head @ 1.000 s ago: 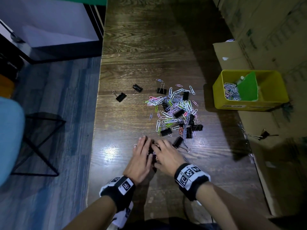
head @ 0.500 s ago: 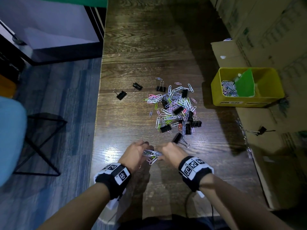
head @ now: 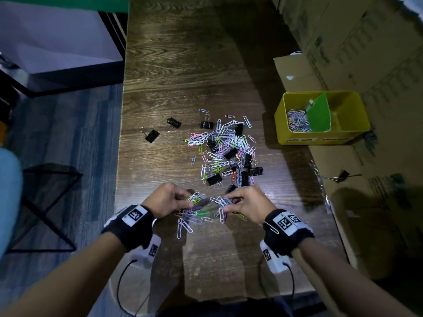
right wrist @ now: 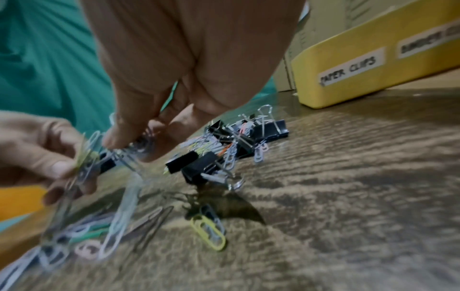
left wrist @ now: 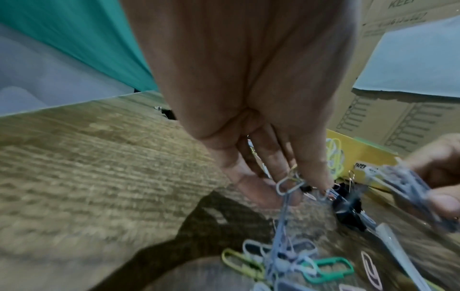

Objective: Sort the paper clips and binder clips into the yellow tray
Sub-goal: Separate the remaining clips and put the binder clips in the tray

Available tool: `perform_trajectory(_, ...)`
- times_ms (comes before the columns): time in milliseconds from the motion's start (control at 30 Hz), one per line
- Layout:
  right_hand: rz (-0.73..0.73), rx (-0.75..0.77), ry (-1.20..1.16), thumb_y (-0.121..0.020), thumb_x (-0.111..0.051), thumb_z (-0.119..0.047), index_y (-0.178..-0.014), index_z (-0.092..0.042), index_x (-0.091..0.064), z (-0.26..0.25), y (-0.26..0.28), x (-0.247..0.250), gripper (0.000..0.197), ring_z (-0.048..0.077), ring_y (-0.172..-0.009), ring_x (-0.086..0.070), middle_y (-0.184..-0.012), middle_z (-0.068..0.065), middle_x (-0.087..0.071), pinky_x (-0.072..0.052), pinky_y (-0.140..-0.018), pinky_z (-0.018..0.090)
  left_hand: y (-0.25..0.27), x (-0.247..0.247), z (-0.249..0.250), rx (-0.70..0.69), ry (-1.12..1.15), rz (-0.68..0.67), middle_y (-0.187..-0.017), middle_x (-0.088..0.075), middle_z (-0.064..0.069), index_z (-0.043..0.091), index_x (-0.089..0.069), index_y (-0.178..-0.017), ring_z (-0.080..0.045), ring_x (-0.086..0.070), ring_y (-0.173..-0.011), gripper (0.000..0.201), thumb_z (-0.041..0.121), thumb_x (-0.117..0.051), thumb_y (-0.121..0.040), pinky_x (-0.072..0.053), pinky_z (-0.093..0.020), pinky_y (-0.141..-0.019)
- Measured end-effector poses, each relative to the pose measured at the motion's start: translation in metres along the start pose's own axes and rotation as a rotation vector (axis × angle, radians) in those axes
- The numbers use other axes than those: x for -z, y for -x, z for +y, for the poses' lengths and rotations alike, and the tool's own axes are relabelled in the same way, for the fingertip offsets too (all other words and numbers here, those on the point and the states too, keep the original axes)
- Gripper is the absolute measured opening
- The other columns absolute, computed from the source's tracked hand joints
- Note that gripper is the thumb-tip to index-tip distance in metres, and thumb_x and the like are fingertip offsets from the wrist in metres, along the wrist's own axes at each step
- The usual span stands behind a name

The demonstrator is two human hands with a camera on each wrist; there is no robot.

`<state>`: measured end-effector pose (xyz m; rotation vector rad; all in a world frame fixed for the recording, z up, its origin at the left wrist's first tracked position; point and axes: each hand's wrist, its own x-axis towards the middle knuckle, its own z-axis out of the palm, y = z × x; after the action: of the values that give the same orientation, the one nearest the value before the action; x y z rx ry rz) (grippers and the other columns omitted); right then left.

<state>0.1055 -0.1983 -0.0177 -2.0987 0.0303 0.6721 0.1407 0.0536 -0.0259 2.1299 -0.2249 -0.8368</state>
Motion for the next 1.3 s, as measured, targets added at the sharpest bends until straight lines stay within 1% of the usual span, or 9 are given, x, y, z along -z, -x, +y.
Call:
perform_trajectory(100,0.018,-0.046,-0.195,-0.066,-0.084,-0.021,-0.105,-0.014,-0.072,0.003,0.007,0.018,0.041,0.008,-0.078,-0.059,-0.087,-0.001,-0.069,-0.051,-0.082,0.024,-0.010,0.014,0.015,0.020,0.068,-0.106,-0.068,-0.068,-0.007,0.007,-0.073,-0.077,-0.008,-0.054,-0.059,0.014,0.021,-0.074,-0.075,-0.046,-0.020,-0.058)
perform_trajectory(233,0.057,-0.039,-0.452,-0.069,-0.080,-0.008,-0.100,-0.013,-0.071,0.003,0.020,0.054,0.033,-0.006,-0.056,-0.057,-0.065,-0.017,-0.066,-0.044,-0.058,0.005,-0.035,0.032,0.064,-0.032,0.164,-0.255,-0.065,-0.070,0.000,0.005,-0.072,-0.077,-0.013,-0.061,-0.060,0.013,0.017,-0.072,-0.073,-0.051,-0.021,-0.060)
perform_trajectory(367,0.210,0.058,-0.572,-0.055,-0.082,-0.020,-0.074,-0.033,-0.075,-0.004,0.030,0.097,0.024,0.001,-0.072,-0.066,-0.075,-0.013,-0.073,-0.053,-0.077,0.017,-0.078,0.037,0.140,-0.123,0.238,-0.285,-0.074,-0.074,-0.005,-0.001,-0.069,-0.080,-0.016,-0.064,-0.062,0.017,0.013,-0.069,-0.072,-0.054,-0.021,-0.062)
perform_trajectory(533,0.382,0.192,-0.672,-0.056,-0.080,-0.013,-0.082,-0.024,-0.074,-0.010,0.033,0.158,0.028,0.008,-0.071,-0.068,-0.080,-0.007,-0.075,-0.056,-0.071,0.022,-0.139,0.025,0.232,-0.231,0.350,-0.204,-0.064,-0.069,-0.004,0.000,-0.069,-0.082,-0.012,-0.059,-0.055,0.010,0.008,-0.066,-0.078,-0.052,-0.021,-0.058)
perform_trajectory(700,0.511,0.250,-0.720,-0.066,-0.074,0.007,-0.087,-0.012,-0.069,-0.010,0.013,0.215,0.028,0.005,-0.064,-0.067,-0.071,-0.008,-0.073,-0.056,-0.065,0.020,-0.210,-0.012,0.278,-0.240,0.203,0.179,-0.057,-0.063,0.001,-0.010,-0.067,-0.088,-0.001,-0.054,-0.047,0.023,0.011,-0.072,-0.079,-0.043,-0.011,-0.049)
perform_trajectory(833,0.594,0.219,-0.666,-0.068,-0.077,-0.001,-0.093,-0.015,-0.069,-0.004,-0.012,0.246,0.029,0.002,-0.074,-0.069,-0.084,-0.006,-0.073,-0.054,-0.070,0.017,-0.232,-0.043,0.287,-0.256,-0.396,0.208,-0.074,-0.063,-0.011,0.007,-0.070,-0.083,-0.021,-0.060,-0.074,0.012,0.019,-0.067,-0.081,-0.044,-0.023,-0.064)
perform_trajectory(967,0.684,0.132,-0.508,-0.073,-0.077,-0.004,-0.099,-0.009,-0.069,0.006,-0.036,0.261,0.028,-0.006,-0.069,-0.065,-0.085,-0.005,-0.069,-0.052,-0.065,0.010,-0.243,-0.054,0.281,-0.186,-0.568,0.117,-0.091,-0.067,-0.017,0.005,-0.068,-0.092,-0.034,-0.063,-0.088,0.015,0.014,-0.064,-0.081,-0.051,-0.033,-0.075)
perform_trajectory(1167,0.679,-0.080,-0.198,-0.076,-0.077,-0.014,-0.107,-0.010,-0.067,0.024,-0.079,0.256,0.033,0.013,-0.089,-0.062,-0.096,0.001,-0.068,-0.052,-0.080,0.026,-0.234,-0.038,0.265,-0.254,-0.324,0.153,-0.102,-0.070,-0.004,0.013,-0.067,-0.110,-0.013,-0.064,-0.090,0.028,0.021,-0.068,-0.083,-0.046,-0.019,-0.081)
perform_trajectory(1300,0.543,-0.167,0.035,-0.079,-0.074,-0.017,-0.119,-0.010,-0.062,0.021,-0.089,0.239,0.043,0.018,-0.103,-0.062,-0.114,0.007,-0.067,-0.050,-0.093,0.031,-0.209,-0.023,0.247,-0.222,0.125,0.219,-0.085,-0.072,-0.011,0.010,-0.069,-0.098,-0.011,-0.064,-0.068,0.013,0.008,-0.062,-0.088,-0.053,-0.022,-0.065)
